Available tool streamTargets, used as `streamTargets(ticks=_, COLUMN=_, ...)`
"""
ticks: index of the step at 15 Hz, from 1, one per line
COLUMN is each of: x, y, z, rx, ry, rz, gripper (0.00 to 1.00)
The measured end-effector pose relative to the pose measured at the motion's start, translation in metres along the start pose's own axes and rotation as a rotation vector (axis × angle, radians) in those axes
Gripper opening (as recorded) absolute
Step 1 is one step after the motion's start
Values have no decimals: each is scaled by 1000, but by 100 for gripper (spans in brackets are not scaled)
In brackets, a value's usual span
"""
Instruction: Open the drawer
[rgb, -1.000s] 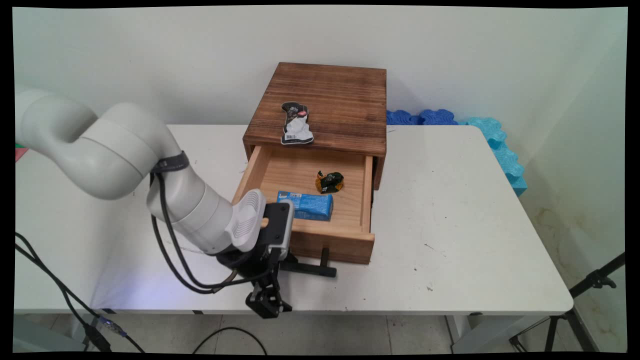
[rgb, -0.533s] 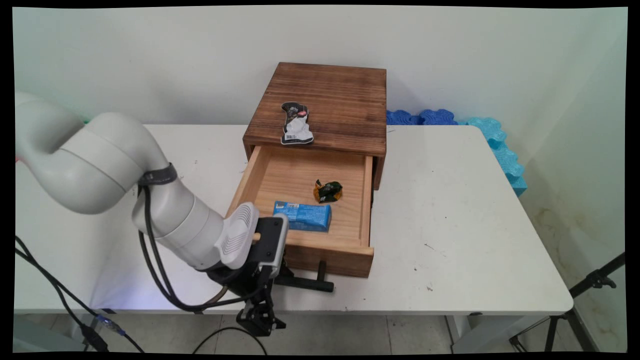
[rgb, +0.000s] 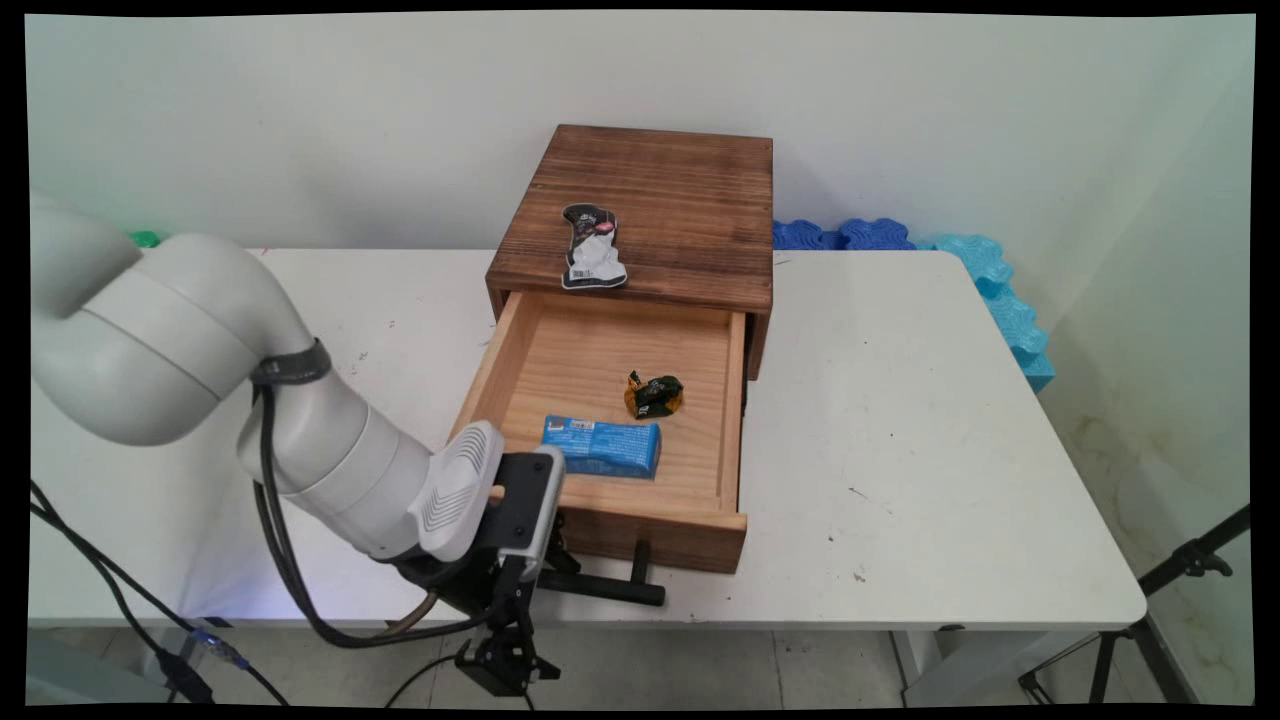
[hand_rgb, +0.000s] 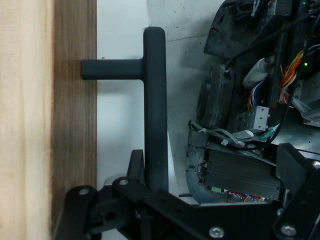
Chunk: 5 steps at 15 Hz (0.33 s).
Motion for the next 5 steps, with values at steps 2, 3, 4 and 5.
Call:
streamTargets(ticks=2, x=-1, y=3, z=-2, rx=0, ry=3, rz=12, gripper=100)
streamTargets(ticks=3, x=-1, y=4, z=-3, rx=1, ry=4, rz=19, gripper=100)
streamTargets(ticks=4, x=-2, y=5, z=-4, rx=2, ry=6, rz=25, gripper=100)
streamTargets(ticks=5, x=-2, y=6, z=-5, rx=4, ry=8, rz=34, gripper=100)
